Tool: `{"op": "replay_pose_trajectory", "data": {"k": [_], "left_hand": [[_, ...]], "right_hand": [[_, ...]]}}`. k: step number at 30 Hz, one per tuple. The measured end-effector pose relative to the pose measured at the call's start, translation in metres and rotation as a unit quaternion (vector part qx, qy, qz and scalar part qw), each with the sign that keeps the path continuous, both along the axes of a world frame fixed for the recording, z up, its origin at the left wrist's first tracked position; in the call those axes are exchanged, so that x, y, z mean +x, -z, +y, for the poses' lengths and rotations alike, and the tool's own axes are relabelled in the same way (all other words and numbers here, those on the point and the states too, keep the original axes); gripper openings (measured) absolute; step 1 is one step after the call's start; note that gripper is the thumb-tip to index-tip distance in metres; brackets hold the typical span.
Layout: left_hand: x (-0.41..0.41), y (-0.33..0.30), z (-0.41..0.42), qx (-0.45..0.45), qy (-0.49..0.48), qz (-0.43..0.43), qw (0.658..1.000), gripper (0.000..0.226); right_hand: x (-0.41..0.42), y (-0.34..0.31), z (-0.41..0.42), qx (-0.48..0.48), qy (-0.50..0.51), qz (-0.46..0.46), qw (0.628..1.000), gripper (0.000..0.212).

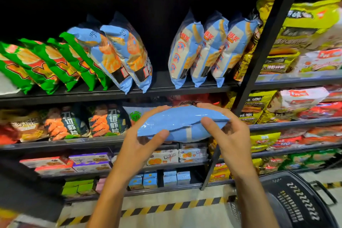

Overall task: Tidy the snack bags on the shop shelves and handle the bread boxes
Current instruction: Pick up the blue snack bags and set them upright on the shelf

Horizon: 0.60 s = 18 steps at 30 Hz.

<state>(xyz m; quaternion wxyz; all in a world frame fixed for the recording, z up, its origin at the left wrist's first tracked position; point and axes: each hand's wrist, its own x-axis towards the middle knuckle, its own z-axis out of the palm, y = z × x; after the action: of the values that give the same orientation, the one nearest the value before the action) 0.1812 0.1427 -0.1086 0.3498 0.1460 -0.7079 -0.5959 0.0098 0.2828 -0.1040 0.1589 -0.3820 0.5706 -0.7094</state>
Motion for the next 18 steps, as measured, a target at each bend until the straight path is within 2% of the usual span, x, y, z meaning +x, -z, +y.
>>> {"op": "replay_pose_trajectory", "data": {"k": [5, 9, 11, 14, 17, 18], "left_hand": [[-0.006, 0.011, 0.009, 0.01, 0.042, -0.029, 0.999, 0.054], [-0.015, 0.013, 0.016, 0.02, -0.029, -0.037, 0.999, 0.033], [-0.019, 0.014, 0.02, 0.055, -0.058, -0.041, 0.996, 0.026], [-0.025, 0.016, 0.023, 0.105, -0.109, -0.048, 0.987, 0.029], [-0.031, 0.015, 0.024, 0.136, -0.151, -0.059, 0.977, 0.045], [-0.032, 0.014, 0.024, 0.161, -0.161, -0.052, 0.972, 0.043]], "right_hand": [[0.001, 0.003, -0.004, 0.013, 0.067, -0.075, 0.995, 0.016], [-0.005, 0.009, -0.005, 0.04, 0.067, -0.09, 0.993, 0.01], [-0.006, 0.011, -0.006, 0.047, 0.061, -0.093, 0.993, 0.013], [-0.007, 0.011, -0.006, 0.051, 0.047, -0.093, 0.993, 0.017], [-0.008, 0.007, -0.002, 0.046, 0.006, -0.088, 0.995, 0.022], [-0.009, 0.005, 0.0, 0.043, -0.006, -0.084, 0.995, 0.023]]}}
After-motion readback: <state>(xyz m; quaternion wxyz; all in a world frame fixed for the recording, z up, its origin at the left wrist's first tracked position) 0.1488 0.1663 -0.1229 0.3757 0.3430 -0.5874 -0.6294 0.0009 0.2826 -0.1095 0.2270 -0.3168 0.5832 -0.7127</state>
